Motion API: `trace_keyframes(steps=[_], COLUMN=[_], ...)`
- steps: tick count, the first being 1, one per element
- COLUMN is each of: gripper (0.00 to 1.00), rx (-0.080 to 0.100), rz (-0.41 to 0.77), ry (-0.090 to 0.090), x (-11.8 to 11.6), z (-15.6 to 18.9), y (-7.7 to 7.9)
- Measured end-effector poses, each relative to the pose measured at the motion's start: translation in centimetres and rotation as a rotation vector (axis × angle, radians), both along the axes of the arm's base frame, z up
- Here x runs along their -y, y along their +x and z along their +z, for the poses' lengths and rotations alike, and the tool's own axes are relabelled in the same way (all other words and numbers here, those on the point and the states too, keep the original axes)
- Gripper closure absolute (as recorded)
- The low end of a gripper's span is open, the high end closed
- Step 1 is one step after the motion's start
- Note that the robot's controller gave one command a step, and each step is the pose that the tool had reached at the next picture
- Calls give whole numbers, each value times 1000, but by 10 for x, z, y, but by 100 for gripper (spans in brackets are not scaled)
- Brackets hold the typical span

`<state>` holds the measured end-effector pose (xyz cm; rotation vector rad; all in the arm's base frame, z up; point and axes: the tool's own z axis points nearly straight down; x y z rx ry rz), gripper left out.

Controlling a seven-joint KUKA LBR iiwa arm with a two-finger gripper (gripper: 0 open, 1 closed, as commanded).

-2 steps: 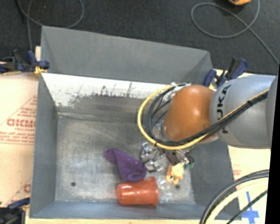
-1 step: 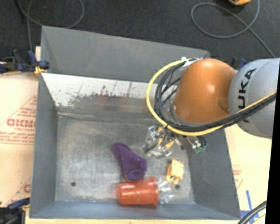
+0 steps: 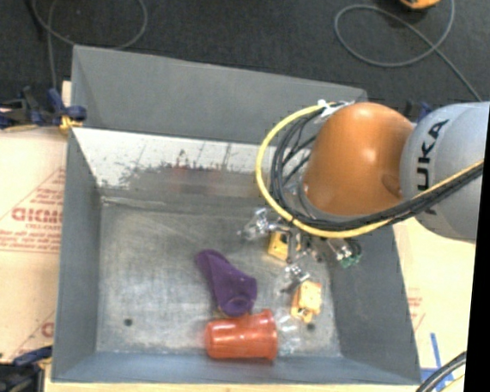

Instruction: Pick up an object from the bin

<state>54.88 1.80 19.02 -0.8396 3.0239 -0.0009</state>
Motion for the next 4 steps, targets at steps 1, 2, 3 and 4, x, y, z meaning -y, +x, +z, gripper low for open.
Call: trace_keyframes(steps=[1,2,3,4], gripper=[0,100,100,100], rx=[0,0,0,-2], rz=[0,64,64,322], ry=[0,1,1,0], x=[0,-40,-40,-47], z=[0,-70,-69,92], y=[0,-6,-6,-12])
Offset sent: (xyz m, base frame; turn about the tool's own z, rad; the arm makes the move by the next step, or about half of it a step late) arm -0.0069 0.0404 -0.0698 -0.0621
